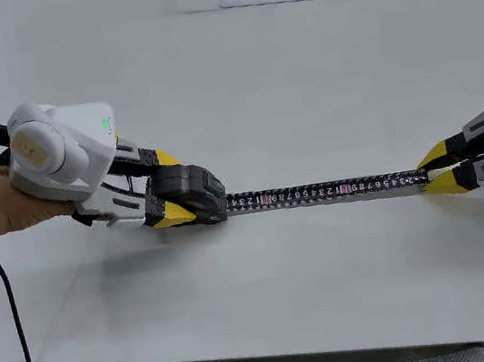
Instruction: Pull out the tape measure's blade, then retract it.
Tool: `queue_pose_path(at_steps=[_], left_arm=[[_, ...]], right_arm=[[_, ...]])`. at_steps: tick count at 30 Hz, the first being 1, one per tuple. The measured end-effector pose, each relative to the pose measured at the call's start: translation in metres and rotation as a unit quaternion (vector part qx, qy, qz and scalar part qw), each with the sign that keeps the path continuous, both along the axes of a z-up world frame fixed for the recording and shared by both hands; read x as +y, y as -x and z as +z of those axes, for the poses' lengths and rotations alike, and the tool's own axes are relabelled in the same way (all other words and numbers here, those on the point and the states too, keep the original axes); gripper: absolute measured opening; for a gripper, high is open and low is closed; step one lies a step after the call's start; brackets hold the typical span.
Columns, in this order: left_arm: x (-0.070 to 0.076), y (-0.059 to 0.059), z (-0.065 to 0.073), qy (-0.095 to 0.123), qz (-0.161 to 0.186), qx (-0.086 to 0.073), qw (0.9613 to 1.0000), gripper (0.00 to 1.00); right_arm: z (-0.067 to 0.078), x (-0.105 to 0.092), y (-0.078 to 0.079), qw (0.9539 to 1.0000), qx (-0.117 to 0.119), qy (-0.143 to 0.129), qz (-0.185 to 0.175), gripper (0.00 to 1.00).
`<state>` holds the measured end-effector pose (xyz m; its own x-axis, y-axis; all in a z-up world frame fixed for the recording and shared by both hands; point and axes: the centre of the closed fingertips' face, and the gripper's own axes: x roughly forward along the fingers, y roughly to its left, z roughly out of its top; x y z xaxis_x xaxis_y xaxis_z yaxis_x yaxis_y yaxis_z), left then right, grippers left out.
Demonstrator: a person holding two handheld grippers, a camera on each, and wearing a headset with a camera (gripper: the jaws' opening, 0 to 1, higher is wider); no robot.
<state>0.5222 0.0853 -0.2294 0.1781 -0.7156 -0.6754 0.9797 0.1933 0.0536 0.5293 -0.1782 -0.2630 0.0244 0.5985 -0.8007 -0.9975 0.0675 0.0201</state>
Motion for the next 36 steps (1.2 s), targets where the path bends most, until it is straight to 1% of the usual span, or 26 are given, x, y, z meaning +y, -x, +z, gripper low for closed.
queue_pose_path(at_steps=[8, 12, 13, 16, 19, 22, 23, 24, 25, 26, 28, 30, 32, 34, 35, 36], left_arm=[[0.000, 0.000, 0.000, -0.001, 0.001, -0.001, 1.0000, 0.28], [0.000, 0.000, 0.000, 0.003, 0.002, -0.008, 1.0000, 0.30], [0.000, 0.000, 0.000, 0.002, 0.001, -0.015, 0.9999, 0.30], [0.000, 0.000, -0.001, -0.007, 0.001, -0.019, 0.9998, 0.31], [0.001, -0.001, -0.001, -0.007, 0.003, -0.016, 0.9998, 0.31], [0.002, -0.001, -0.005, -0.012, 0.010, -0.008, 0.9998, 0.33], [0.003, 0.000, -0.008, -0.014, 0.014, -0.001, 0.9998, 0.34], [0.003, 0.000, -0.008, -0.010, 0.017, 0.001, 0.9998, 0.37], [0.001, -0.001, -0.006, 0.002, 0.026, 0.000, 0.9997, 0.41], [0.001, -0.002, -0.004, 0.006, 0.032, 0.000, 0.9995, 0.44], [0.004, -0.003, -0.003, 0.009, 0.045, 0.004, 0.9989, 0.47], [0.007, -0.003, -0.001, 0.013, 0.055, 0.009, 0.9983, 0.49], [0.010, -0.002, -0.001, 0.012, 0.069, 0.015, 0.9974, 0.51], [0.014, -0.003, 0.001, 0.022, 0.092, 0.022, 0.9953, 0.54], [0.017, -0.004, 0.001, 0.025, 0.115, 0.029, 0.9926, 0.55], [0.020, -0.006, 0.001, 0.025, 0.133, 0.029, 0.9903, 0.57]], right_arm=[[0.000, -0.001, -0.001, 1.0000, 0.001, 0.000, -0.002, 0.09], [0.000, -0.001, -0.001, 1.0000, -0.001, 0.000, -0.001, 0.09], [0.000, -0.001, 0.000, 1.0000, -0.002, -0.001, 0.000, 0.10], [0.001, -0.001, 0.000, 1.0000, -0.001, -0.002, -0.001, 0.10], [0.001, -0.002, -0.001, 1.0000, -0.001, -0.001, -0.004, 0.10], [0.001, -0.002, -0.001, 1.0000, -0.004, 0.000, -0.007, 0.11], [0.000, -0.002, 0.000, 0.9999, -0.002, 0.001, -0.011, 0.11], [0.000, -0.002, 0.000, 0.9998, 0.003, 0.001, -0.018, 0.11], [0.002, -0.001, 0.002, 0.9995, 0.013, -0.010, -0.029, 0.12], [0.004, 0.001, 0.000, 0.9992, 0.011, -0.019, -0.034, 0.14], [0.004, -0.001, -0.002, 0.9990, 0.004, -0.015, -0.042, 0.18], [0.004, -0.002, -0.001, 0.9982, 0.009, -0.019, -0.057, 0.23], [0.005, -0.004, -0.003, 0.9976, 0.003, -0.021, -0.066, 0.26], [0.007, -0.004, -0.005, 0.9949, 0.006, -0.030, -0.096, 0.31], [0.009, -0.005, -0.008, 0.9927, 0.005, -0.032, -0.116, 0.32], [0.009, -0.006, -0.010, 0.9917, -0.001, -0.032, -0.125, 0.33]])
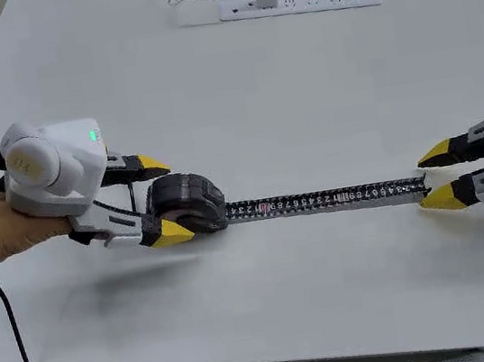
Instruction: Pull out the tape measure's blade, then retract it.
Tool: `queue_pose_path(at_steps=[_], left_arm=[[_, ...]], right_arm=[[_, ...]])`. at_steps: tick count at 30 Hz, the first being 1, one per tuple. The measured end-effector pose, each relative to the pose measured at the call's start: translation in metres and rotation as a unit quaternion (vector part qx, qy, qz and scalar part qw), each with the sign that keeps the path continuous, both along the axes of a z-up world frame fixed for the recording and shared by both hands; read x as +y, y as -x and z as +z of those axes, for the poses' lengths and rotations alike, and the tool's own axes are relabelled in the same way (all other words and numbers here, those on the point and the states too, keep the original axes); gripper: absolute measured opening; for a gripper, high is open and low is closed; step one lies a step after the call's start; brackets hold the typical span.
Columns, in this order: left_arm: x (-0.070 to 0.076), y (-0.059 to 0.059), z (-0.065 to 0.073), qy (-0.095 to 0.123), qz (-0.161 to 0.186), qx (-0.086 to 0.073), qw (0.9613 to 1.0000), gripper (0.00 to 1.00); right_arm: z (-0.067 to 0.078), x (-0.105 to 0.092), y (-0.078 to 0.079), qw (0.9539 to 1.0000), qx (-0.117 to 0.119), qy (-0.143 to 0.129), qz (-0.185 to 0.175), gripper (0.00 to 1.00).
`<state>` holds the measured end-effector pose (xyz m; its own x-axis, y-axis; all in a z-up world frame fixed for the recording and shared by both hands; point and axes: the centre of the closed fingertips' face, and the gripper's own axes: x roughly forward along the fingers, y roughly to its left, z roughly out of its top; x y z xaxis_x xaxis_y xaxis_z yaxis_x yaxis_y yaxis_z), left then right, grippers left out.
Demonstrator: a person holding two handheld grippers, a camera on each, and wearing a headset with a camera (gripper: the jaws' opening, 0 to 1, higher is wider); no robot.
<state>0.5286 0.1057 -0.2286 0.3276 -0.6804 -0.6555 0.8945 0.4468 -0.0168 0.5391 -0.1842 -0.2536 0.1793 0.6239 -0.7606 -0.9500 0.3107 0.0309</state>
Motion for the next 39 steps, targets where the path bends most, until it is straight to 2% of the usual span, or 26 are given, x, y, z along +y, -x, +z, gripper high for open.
queue_pose_path(at_steps=[2, 4, 8, 9, 11, 12, 14, 16, 18, 20, 21, 22, 24, 26, 28, 30, 33, 36, 38, 39], left_arm=[[0.000, 0.001, 0.004, 0.020, 0.016, 0.000, 0.9997, 0.61], [0.001, 0.002, 0.009, 0.030, 0.034, -0.001, 0.9990, 0.61], [0.001, 0.008, 0.013, 0.055, 0.075, 0.023, 0.9954, 0.65], [0.004, 0.008, 0.013, 0.057, 0.088, 0.022, 0.9942, 0.68], [0.006, 0.011, 0.014, 0.063, 0.105, 0.025, 0.9921, 0.72], [0.006, 0.013, 0.015, 0.064, 0.111, 0.024, 0.9914, 0.73], [0.011, 0.016, 0.013, 0.044, 0.127, 0.016, 0.9908, 0.75], [0.010, 0.020, 0.014, 0.043, 0.131, 0.012, 0.9903, 0.79], [0.015, 0.023, 0.013, 0.026, 0.147, 0.004, 0.9888, 0.80], [0.018, 0.024, 0.016, 0.031, 0.170, 0.001, 0.9850, 0.81], [0.017, 0.024, 0.018, 0.041, 0.183, 0.003, 0.9823, 0.83], [0.018, 0.023, 0.022, 0.051, 0.200, -0.004, 0.9786, 0.84], [0.023, 0.023, 0.024, 0.049, 0.220, -0.010, 0.9741, 0.89], [0.023, 0.027, 0.024, 0.048, 0.225, -0.004, 0.9732, 0.89], [0.025, 0.029, 0.025, 0.045, 0.237, -0.006, 0.9705, 0.89], [0.025, 0.033, 0.029, 0.050, 0.242, -0.007, 0.9690, 0.89], [0.023, 0.039, 0.032, 0.050, 0.252, -0.014, 0.9663, 0.90], [0.025, 0.045, 0.030, 0.035, 0.264, -0.010, 0.9637, 0.89], [0.025, 0.049, 0.031, 0.036, 0.270, -0.010, 0.9622, 0.89], [0.025, 0.048, 0.035, 0.047, 0.281, -0.014, 0.9585, 0.89]], right_arm=[[0.005, 0.002, -0.001, 0.9995, -0.003, -0.019, -0.026, 0.34], [0.008, 0.002, -0.002, 0.9984, -0.005, -0.028, -0.049, 0.37], [0.012, 0.006, 0.004, 0.9951, 0.009, -0.047, -0.086, 0.44], [0.010, 0.004, 0.004, 0.9950, 0.003, -0.036, -0.093, 0.48], [0.010, 0.007, 0.011, 0.9946, 0.002, -0.039, -0.096, 0.51], [0.010, 0.007, 0.013, 0.9936, 0.002, -0.036, -0.107, 0.51], [0.011, 0.009, 0.018, 0.9915, 0.006, -0.045, -0.122, 0.55], [0.011, 0.011, 0.022, 0.9906, 0.005, -0.048, -0.128, 0.56], [0.011, 0.011, 0.026, 0.9893, 0.000, -0.042, -0.140, 0.59], [0.013, 0.012, 0.030, 0.9874, -0.003, -0.042, -0.152, 0.61], [0.015, 0.012, 0.030, 0.9858, -0.006, -0.043, -0.162, 0.61], [0.018, 0.013, 0.031, 0.9835, -0.009, -0.048, -0.174, 0.62], [0.023, 0.013, 0.032, 0.9795, -0.011, -0.051, -0.195, 0.64], [0.027, 0.014, 0.033, 0.9768, -0.015, -0.058, -0.206, 0.65], [0.031, 0.015, 0.035, 0.9736, -0.017, -0.064, -0.218, 0.65], [0.034, 0.020, 0.040, 0.9712, -0.006, -0.078, -0.225, 0.67], [0.034, 0.022, 0.046, 0.9704, -0.012, -0.076, -0.229, 0.70], [0.036, 0.025, 0.051, 0.9676, -0.011, -0.081, -0.239, 0.70], [0.039, 0.027, 0.056, 0.9674, -0.021, -0.077, -0.241, 0.71], [0.041, 0.028, 0.059, 0.9669, -0.023, -0.077, -0.242, 0.71]])
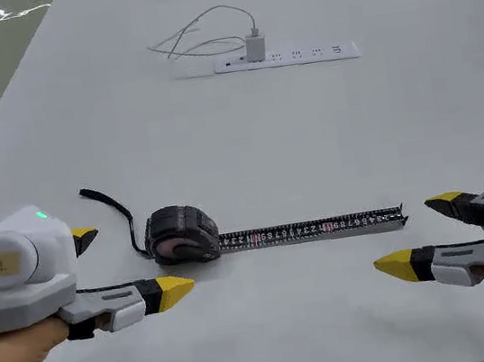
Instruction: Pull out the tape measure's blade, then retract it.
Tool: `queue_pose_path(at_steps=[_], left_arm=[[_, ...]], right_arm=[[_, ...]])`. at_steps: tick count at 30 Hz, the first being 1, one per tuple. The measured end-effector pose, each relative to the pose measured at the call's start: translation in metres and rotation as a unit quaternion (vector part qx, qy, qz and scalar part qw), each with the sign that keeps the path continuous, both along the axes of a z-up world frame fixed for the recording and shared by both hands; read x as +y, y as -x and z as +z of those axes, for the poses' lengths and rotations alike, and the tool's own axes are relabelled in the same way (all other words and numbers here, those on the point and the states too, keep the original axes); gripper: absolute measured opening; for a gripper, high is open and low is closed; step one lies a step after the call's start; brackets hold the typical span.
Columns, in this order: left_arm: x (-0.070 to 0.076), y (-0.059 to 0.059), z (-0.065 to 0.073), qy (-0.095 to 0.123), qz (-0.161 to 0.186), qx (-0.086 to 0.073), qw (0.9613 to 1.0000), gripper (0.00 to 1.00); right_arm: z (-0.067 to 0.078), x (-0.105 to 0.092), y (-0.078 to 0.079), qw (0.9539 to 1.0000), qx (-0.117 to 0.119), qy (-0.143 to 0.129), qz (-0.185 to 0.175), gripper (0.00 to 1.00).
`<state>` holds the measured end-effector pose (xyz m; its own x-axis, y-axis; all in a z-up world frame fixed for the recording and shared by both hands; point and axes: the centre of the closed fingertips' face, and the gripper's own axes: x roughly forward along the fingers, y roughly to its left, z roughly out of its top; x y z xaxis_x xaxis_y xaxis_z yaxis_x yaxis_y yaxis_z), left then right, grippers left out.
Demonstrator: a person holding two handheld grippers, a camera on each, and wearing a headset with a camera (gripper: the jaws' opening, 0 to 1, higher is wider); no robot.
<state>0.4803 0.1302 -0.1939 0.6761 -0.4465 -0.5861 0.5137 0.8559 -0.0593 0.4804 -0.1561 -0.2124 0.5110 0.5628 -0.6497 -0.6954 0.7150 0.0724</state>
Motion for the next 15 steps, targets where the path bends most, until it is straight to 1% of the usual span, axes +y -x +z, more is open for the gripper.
queue_pose_path(at_steps=[2, 3, 5, 9, 11, 14, 15], left_arm=[[-0.001, 0.001, 0.002, 0.010, 0.011, 0.002, 0.9999, 0.90], [-0.001, 0.003, 0.003, 0.012, 0.013, 0.002, 0.9998, 0.90], [-0.002, 0.006, 0.004, 0.010, 0.015, 0.003, 0.9998, 0.90], [-0.002, 0.012, 0.007, 0.004, 0.013, -0.001, 0.9999, 0.90], [-0.001, 0.015, 0.009, 0.001, 0.015, -0.001, 0.9999, 0.90], [0.000, 0.019, 0.015, 0.012, 0.024, -0.002, 0.9996, 0.90], [0.000, 0.021, 0.017, 0.014, 0.024, -0.003, 0.9996, 0.90]], right_arm=[[0.002, 0.001, 0.002, 0.9999, 0.001, -0.008, -0.007, 0.72], [0.004, 0.003, 0.005, 0.9999, 0.003, -0.013, -0.009, 0.72], [0.007, 0.007, 0.012, 0.9998, 0.007, -0.016, -0.008, 0.71], [0.013, 0.008, 0.020, 0.9998, 0.001, -0.017, -0.011, 0.73], [0.016, 0.008, 0.024, 0.9996, 0.003, -0.024, -0.016, 0.74], [0.020, 0.005, 0.029, 0.9998, -0.004, -0.013, -0.016, 0.76], [0.022, 0.004, 0.030, 0.9997, -0.005, -0.016, -0.019, 0.76]])
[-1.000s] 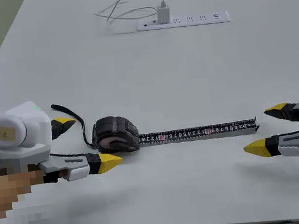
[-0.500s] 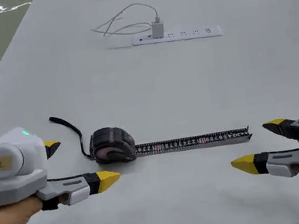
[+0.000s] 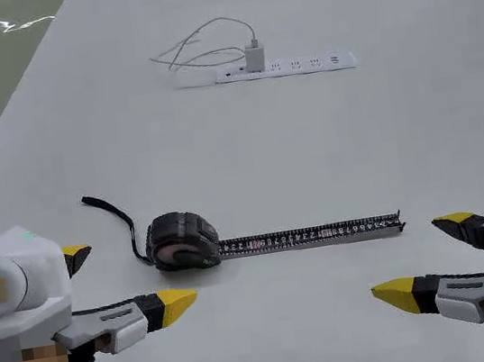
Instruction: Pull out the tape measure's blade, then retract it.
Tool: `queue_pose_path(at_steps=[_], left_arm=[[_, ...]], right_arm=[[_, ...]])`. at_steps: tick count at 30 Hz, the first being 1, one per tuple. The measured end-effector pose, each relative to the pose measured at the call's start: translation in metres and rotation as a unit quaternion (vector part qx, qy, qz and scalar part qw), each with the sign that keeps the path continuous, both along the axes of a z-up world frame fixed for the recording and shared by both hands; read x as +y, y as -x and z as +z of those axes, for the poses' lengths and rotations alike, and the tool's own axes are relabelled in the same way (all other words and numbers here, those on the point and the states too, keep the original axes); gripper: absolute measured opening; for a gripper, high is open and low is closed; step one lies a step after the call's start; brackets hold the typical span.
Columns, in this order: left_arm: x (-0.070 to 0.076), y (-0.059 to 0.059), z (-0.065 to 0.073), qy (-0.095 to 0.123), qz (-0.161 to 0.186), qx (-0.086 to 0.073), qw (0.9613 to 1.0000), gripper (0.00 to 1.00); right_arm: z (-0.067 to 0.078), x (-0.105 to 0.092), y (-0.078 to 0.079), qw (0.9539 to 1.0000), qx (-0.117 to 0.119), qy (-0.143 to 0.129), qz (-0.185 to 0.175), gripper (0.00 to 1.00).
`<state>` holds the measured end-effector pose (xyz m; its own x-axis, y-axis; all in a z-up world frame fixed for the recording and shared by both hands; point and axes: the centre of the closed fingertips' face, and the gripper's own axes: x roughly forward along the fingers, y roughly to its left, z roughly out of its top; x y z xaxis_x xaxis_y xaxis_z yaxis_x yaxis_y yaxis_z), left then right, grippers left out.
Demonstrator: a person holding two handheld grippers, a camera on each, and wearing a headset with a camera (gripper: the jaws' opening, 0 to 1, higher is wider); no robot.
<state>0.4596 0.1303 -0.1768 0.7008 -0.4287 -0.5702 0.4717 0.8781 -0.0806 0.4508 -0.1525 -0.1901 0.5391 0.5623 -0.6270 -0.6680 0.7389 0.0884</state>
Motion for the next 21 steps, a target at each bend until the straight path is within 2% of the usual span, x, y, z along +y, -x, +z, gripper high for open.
queue_pose_path(at_steps=[7, 15, 21], left_arm=[[0.003, 0.010, 0.007, -0.013, 0.001, 0.003, 0.9999, 0.91], [0.006, 0.016, 0.017, -0.009, 0.009, 0.004, 0.9999, 0.91], [0.005, 0.018, 0.016, -0.006, 0.009, 0.005, 0.9999, 0.90]], right_arm=[[0.011, -0.004, 0.008, 0.9999, -0.007, -0.001, -0.007, 0.78], [0.016, -0.010, 0.012, 0.9999, -0.008, 0.001, -0.012, 0.78], [0.017, -0.013, 0.011, 0.9998, -0.010, -0.001, -0.015, 0.77]])
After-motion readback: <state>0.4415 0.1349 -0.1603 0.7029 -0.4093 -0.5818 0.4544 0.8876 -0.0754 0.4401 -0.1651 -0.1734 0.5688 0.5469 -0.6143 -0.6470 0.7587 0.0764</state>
